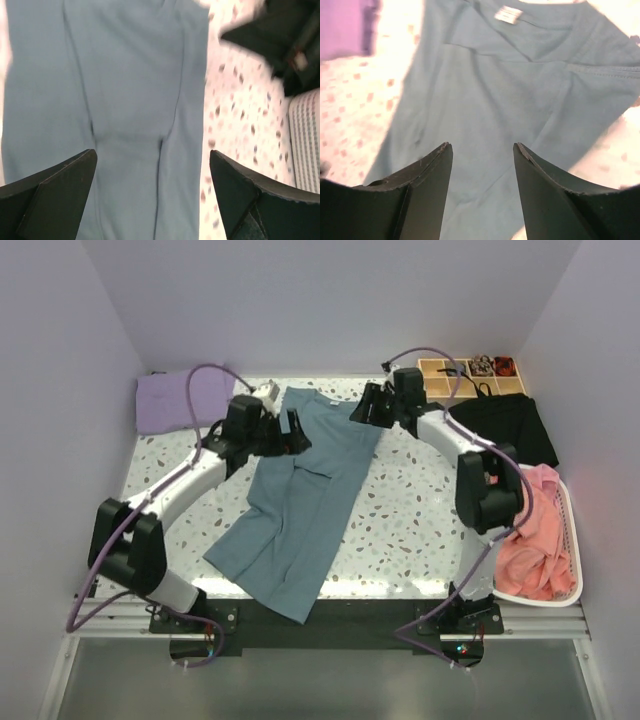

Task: Fold and stack the t-shirts
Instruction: Rotate the tshirt 90 degrees

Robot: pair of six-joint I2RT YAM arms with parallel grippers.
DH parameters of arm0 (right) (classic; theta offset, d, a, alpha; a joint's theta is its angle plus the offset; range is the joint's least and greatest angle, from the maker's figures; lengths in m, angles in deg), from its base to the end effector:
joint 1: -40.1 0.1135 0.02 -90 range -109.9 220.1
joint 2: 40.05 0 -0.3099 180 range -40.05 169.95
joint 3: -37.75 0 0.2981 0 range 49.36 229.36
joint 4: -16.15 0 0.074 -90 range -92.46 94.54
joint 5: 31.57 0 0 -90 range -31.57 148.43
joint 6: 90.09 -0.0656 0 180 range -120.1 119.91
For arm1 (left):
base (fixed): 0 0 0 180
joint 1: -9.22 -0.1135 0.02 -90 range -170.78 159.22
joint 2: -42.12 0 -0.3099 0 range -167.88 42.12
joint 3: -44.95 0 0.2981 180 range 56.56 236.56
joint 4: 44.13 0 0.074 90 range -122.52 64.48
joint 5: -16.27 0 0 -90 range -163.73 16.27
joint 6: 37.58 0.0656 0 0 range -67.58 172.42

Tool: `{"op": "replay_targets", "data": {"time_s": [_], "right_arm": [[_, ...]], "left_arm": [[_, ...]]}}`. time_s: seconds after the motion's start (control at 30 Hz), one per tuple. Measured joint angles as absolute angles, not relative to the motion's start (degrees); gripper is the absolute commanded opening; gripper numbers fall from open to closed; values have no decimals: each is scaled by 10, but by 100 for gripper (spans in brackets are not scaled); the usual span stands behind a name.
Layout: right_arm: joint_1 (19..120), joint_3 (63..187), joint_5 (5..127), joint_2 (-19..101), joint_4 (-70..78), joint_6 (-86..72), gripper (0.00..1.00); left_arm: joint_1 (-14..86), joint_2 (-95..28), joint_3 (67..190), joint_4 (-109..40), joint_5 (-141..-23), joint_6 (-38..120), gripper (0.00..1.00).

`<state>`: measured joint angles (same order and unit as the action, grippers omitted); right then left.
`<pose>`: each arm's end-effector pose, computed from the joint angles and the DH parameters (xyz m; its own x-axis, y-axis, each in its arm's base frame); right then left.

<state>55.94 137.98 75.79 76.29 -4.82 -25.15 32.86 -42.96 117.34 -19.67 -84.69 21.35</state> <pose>0.5265 0.1697 0.2261 -0.7328 0.2123 -0.6465 -0.1978 0.8426 0.5009 0.3564 -0.1696 0.2732 -0.7487 -0.2254 -0.6235 0.1706 0.8433 -0.5097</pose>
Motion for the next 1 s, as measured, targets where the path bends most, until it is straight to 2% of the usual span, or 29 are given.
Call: {"op": "replay_targets", "data": {"time_s": [0.2, 0.33, 0.43, 0.67, 1.0], "right_arm": [[566, 1225, 784, 574, 20, -256, 57], [607, 1155, 806, 538, 9, -255, 57], [670, 1116, 814, 537, -12, -253, 57], [806, 1013, 832, 526, -4, -290, 57], [826, 1009, 827, 606, 11, -360, 56]], "left_arm": [[329, -665, 1427, -243, -884, 273, 100], [329, -844, 1561, -243, -946, 292, 100], [328, -914, 1597, -237, -964, 295, 100], [308, -969, 1667, -256, -1011, 290, 100], [278, -1062, 1793, -256, -1051, 284, 100]]}}
